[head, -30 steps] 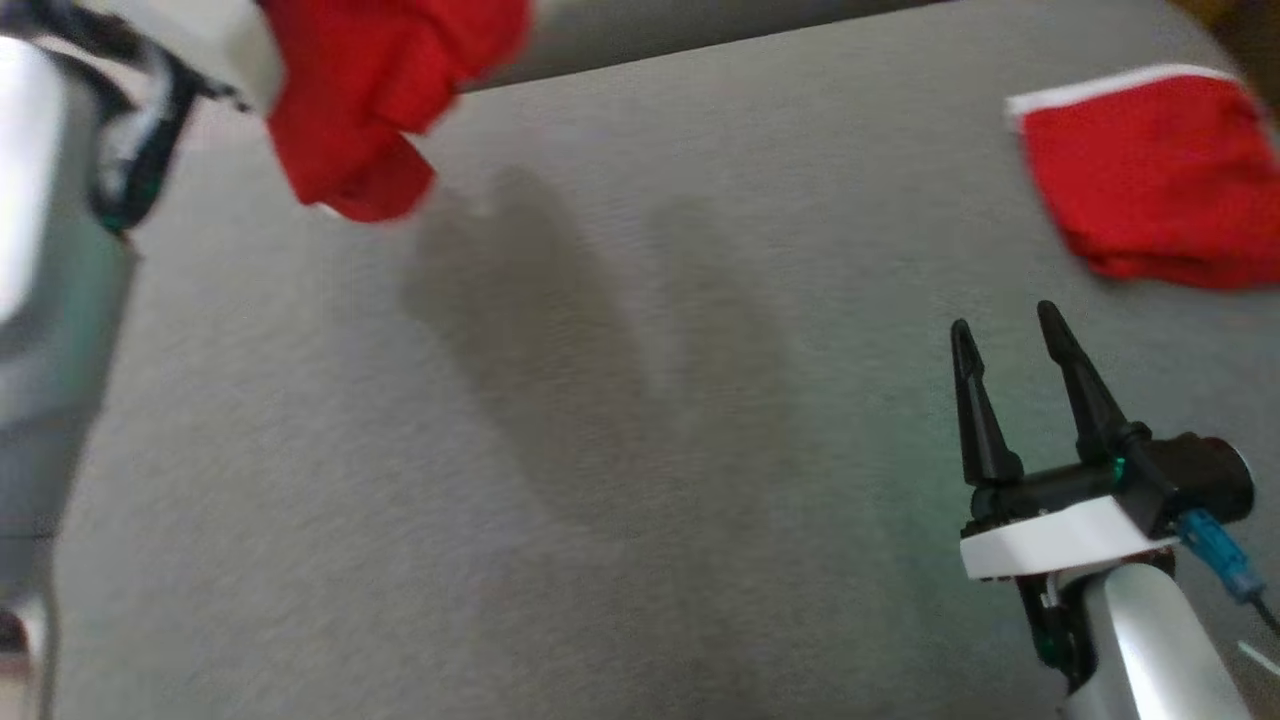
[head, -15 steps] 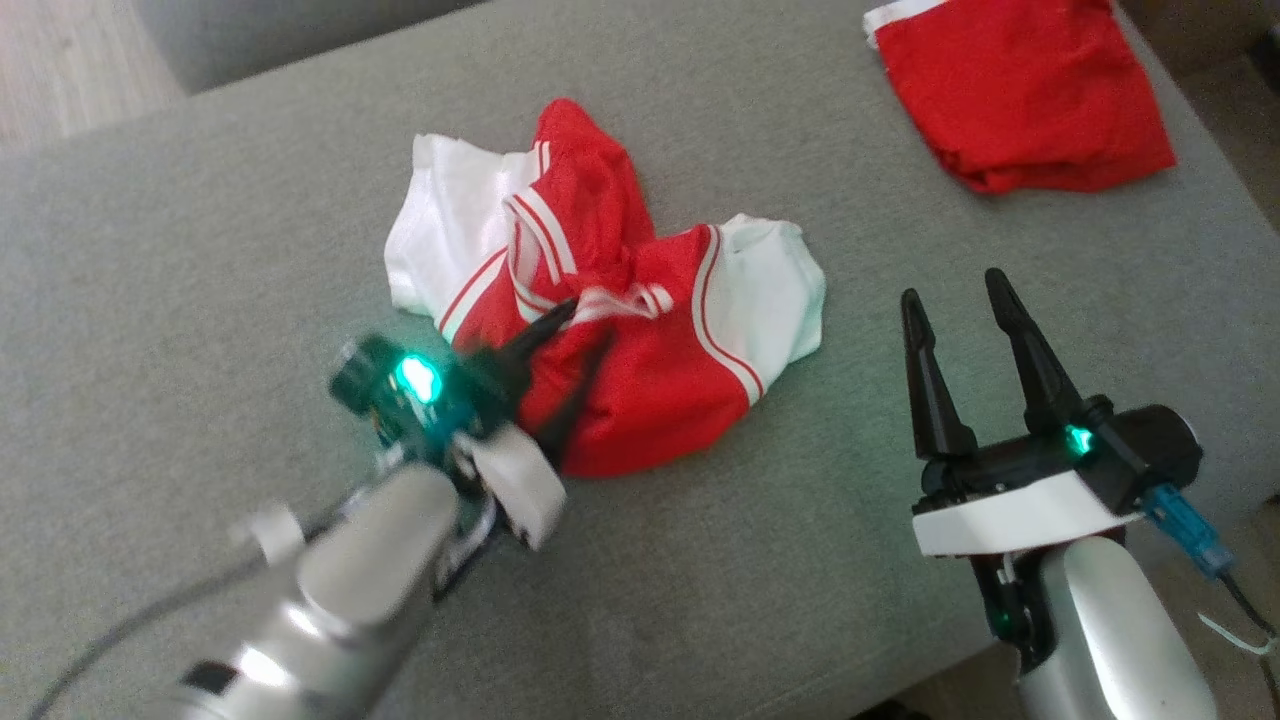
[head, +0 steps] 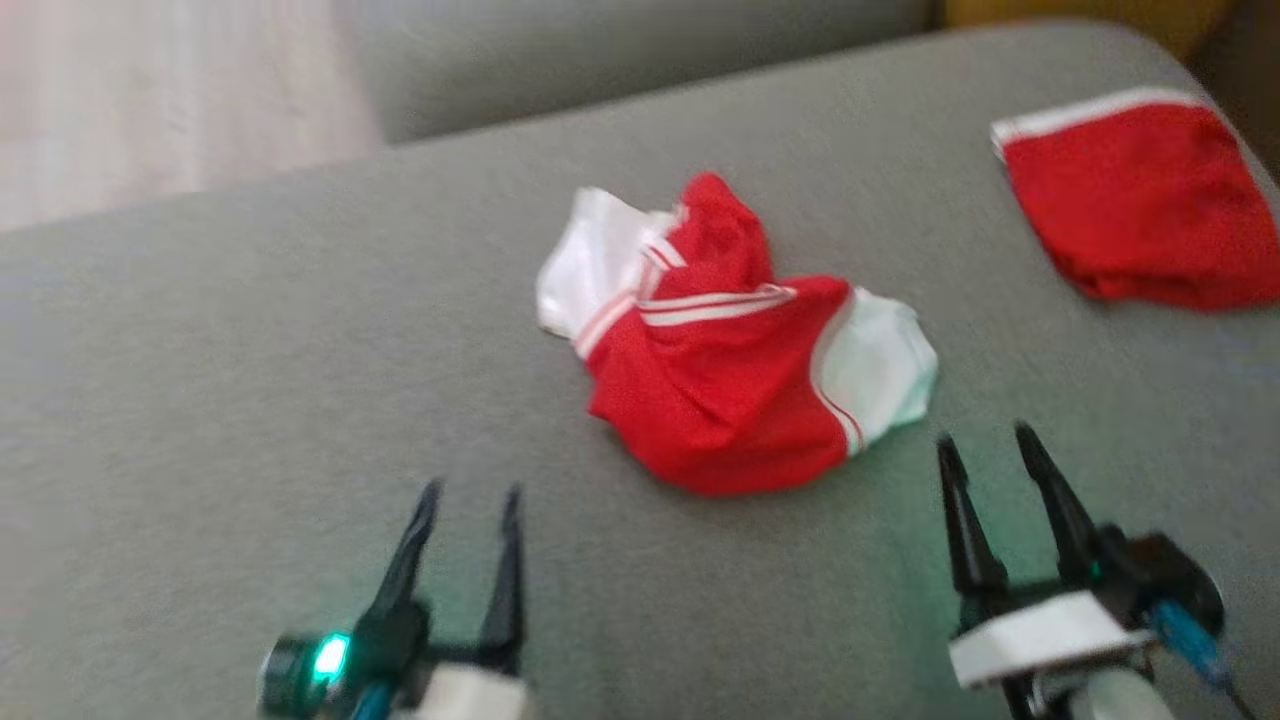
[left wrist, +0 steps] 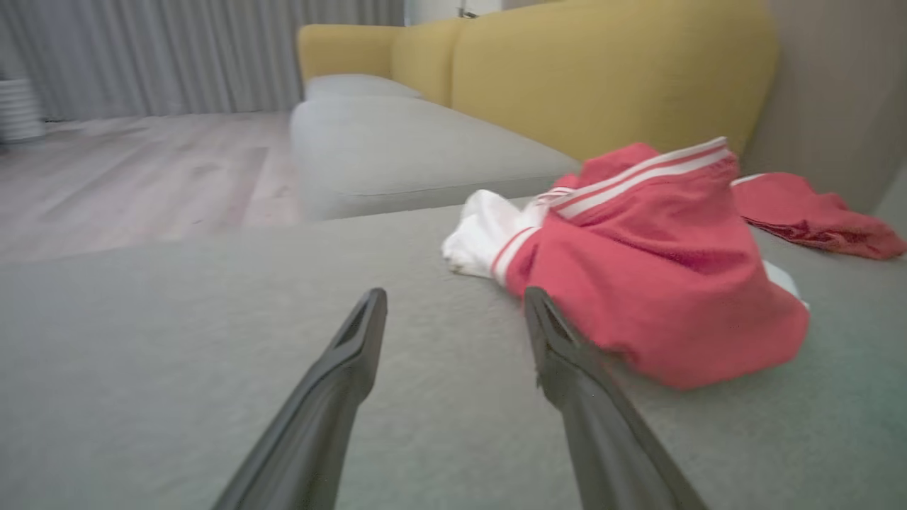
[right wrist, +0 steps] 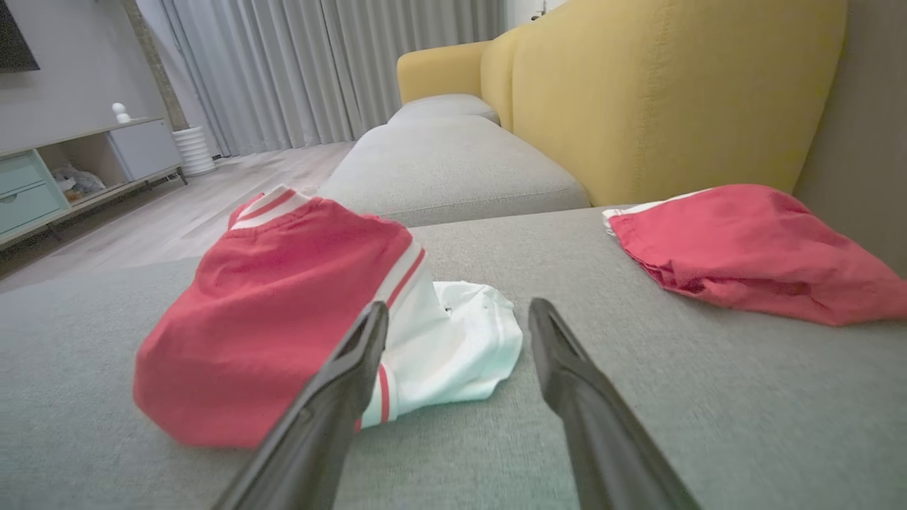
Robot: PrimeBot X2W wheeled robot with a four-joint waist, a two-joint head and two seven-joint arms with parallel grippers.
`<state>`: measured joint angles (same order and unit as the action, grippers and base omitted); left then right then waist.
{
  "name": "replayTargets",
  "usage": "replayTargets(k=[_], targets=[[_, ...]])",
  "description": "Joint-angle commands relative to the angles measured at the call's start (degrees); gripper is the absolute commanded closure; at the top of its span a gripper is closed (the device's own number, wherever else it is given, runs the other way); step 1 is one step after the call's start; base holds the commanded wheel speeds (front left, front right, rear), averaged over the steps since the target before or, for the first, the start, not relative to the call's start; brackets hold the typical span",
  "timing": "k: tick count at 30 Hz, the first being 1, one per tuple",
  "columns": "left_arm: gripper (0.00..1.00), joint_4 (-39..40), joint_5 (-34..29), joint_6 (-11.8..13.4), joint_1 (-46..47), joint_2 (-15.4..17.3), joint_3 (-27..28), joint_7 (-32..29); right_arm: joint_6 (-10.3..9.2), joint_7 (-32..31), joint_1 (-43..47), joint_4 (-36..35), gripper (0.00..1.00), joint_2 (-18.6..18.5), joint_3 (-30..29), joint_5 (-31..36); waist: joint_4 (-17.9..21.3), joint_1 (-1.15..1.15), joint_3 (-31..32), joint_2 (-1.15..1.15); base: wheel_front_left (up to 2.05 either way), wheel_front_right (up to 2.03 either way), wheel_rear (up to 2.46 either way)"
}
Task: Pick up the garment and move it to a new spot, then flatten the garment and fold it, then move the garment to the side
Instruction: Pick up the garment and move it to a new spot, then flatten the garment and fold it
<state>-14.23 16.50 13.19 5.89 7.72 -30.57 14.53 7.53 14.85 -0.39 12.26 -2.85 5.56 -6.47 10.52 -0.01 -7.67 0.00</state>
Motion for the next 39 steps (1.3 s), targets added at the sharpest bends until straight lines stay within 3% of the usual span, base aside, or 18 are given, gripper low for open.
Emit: replayTargets(k=[1, 6, 12, 20, 39], targets=[[0.00, 4.11, -1.12, 0.53, -2.01, -0.04, 4.78, 0.45, -0.04, 0.15, 0.87, -1.35, 0.00, -0.50, 0.37, 0.37, -7.22, 0.01, 7.28, 0.00, 0.00, 0.00, 0.00], [0.00, 10.31, -4.67, -0.53, -10.82, -1.46, 12.67, 0.46, -0.04, 0.15, 4.11, -1.23, 0.00, -0.59, -0.51, 1.73, -11.33, 0.01, 10.24, 0.00, 0.00, 0.00, 0.00], [0.00, 15.14, -8.37, -1.61, -15.54, -3.70, 18.92, 0.46, -0.04, 0.15, 5.43, -1.21, 0.00, -0.41, -0.11, 2.65, -13.01, 0.01, 11.37, 0.00, 0.00, 0.00, 0.00], [0.00, 14.60, -11.79, -4.52, -16.99, -4.46, 20.13, 0.46, -0.04, 0.15, 5.76, -1.15, 0.00, -0.17, 0.44, 2.39, -12.68, 0.01, 11.75, 0.00, 0.00, 0.00, 0.00], [0.00, 13.15, -12.46, -5.82, -16.83, -4.82, 21.59, 0.47, -0.04, 0.15, 5.96, -0.64, 0.00, -0.04, -0.34, 1.04, -12.67, 0.01, 11.90, 0.00, 0.00, 0.00, 0.00]])
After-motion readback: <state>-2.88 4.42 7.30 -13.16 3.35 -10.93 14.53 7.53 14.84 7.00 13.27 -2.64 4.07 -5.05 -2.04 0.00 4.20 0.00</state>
